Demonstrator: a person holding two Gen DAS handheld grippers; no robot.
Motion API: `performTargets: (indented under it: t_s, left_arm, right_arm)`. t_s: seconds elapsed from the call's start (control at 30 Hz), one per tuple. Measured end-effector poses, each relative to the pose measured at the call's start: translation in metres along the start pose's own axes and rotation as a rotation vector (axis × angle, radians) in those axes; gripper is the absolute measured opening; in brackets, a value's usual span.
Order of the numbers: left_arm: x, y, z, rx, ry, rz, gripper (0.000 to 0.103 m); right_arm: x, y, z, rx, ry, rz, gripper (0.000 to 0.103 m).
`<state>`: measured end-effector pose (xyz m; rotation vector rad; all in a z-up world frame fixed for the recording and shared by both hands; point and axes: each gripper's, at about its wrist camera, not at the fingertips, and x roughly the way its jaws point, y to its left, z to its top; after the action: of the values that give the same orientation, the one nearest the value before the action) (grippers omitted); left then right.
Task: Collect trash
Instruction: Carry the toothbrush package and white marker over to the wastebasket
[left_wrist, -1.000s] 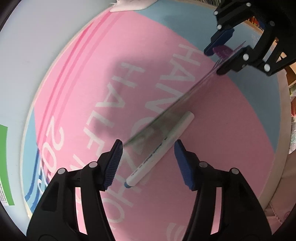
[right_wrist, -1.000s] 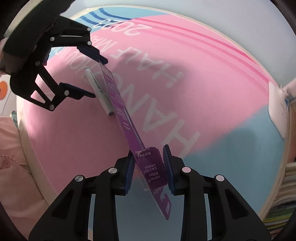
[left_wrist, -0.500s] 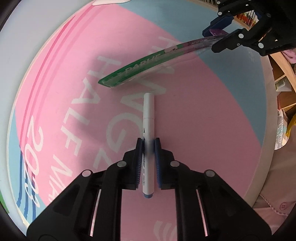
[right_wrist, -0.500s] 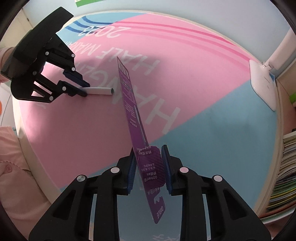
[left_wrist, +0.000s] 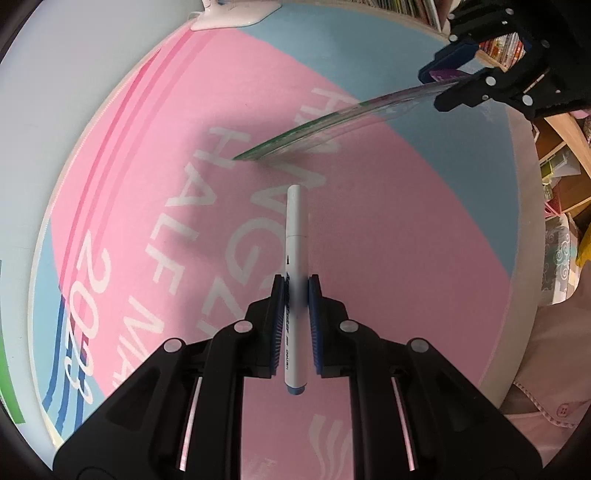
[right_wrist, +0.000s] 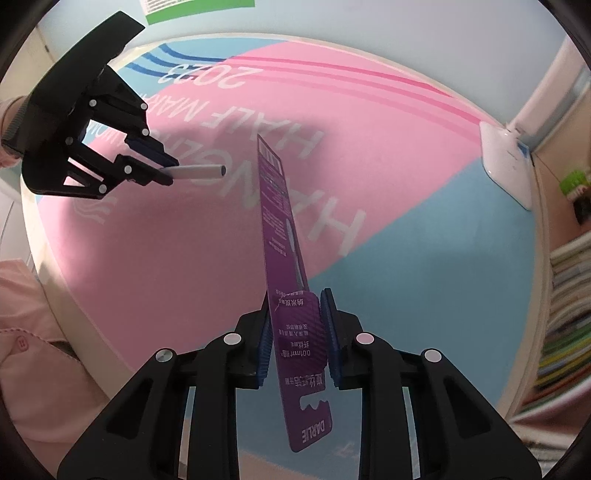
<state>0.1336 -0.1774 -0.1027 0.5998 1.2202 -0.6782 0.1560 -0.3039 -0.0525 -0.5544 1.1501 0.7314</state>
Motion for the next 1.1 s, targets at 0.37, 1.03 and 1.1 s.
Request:
performTargets:
  t_s: [0.37,1.03,1.1]
  left_arm:
    - [-0.012,-0.033,-0.019,0.134,-0.065,-0.026,0.011]
    - [-0.032,-0.149,-0.009,0.473,-0.139,-0.139,0.011]
    - [-0.034,-0.176,-0.007,0.521,-0.142,-0.155,0.011]
  right_arm:
    - [-0.034,0.057,-0.048,0.191,-0.009,-0.138,0.023]
    - [-0.131,0.153,-0.167,0.561,-0.086,-0.353,0.021]
    - [-0.139,0.161,-0.184,0.592,-0.091,-0.369,0.021]
